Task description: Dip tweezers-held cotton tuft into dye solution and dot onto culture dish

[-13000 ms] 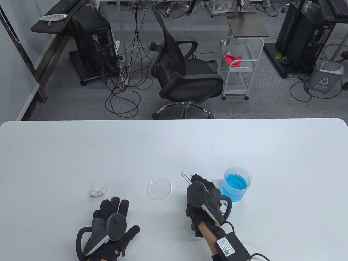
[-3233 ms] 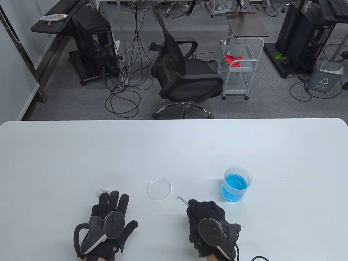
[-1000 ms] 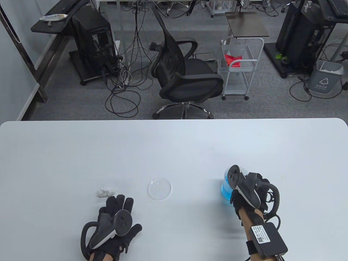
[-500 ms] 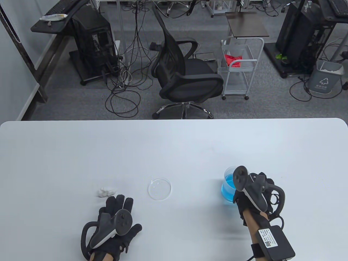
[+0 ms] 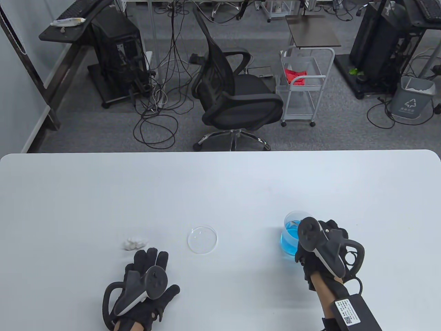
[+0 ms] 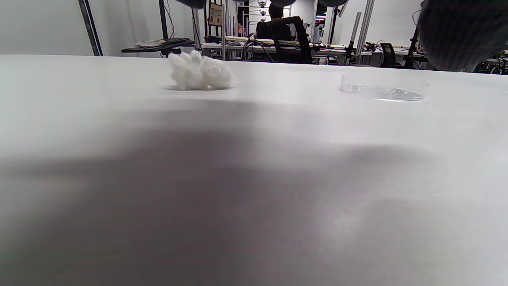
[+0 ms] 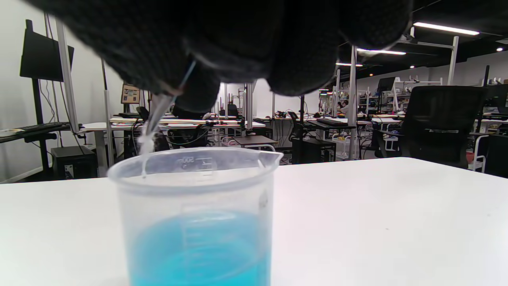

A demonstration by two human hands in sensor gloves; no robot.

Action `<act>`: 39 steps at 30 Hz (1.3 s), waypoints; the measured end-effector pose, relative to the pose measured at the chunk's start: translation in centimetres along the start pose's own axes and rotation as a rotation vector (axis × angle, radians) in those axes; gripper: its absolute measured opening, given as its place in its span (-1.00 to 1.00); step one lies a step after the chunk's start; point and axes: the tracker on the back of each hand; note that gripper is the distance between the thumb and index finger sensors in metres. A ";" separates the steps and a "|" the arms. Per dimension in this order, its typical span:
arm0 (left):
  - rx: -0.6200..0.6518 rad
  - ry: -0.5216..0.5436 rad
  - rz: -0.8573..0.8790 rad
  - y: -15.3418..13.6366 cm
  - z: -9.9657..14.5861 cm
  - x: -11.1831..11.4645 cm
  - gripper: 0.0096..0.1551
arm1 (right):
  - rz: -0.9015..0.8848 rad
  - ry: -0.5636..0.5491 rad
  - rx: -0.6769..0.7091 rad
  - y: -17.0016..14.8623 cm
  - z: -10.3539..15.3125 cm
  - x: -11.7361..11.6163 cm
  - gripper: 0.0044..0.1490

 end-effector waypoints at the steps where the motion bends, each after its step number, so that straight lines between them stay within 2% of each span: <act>1: 0.000 -0.001 0.000 0.0 0.0 0.0 0.15 | -0.013 0.002 0.006 0.1 0.1 0.0 -0.61; 12: -0.006 -0.005 0.004 -0.1 0.0 0.1 0.16 | -0.029 -0.009 0.011 0.0 0.3 0.3 -0.61; 21: -0.010 -0.015 0.006 -0.1 0.1 0.2 0.16 | -0.041 -0.085 -0.003 -0.2 1.0 1.8 -0.61; 27: -0.005 -0.029 -0.019 0.0 -0.1 0.1 0.20 | -0.084 -0.136 0.045 0.4 1.9 2.8 -0.62; 32: 0.011 -0.012 -0.041 0.7 -0.9 -1.1 0.27 | -0.128 -0.141 0.113 2.4 2.4 2.7 -0.61; 39: 0.025 0.007 0.000 2.1 -3.5 -2.7 0.31 | -0.198 -0.106 0.202 6.8 2.7 0.7 -0.61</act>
Point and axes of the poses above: the tracker on the back of each hand, its own y axis roughly to the thumb side, its own z axis roughly from the fingertips to the wrist, x = y × z, and after that the axes turned 4 degrees about y, right-handed
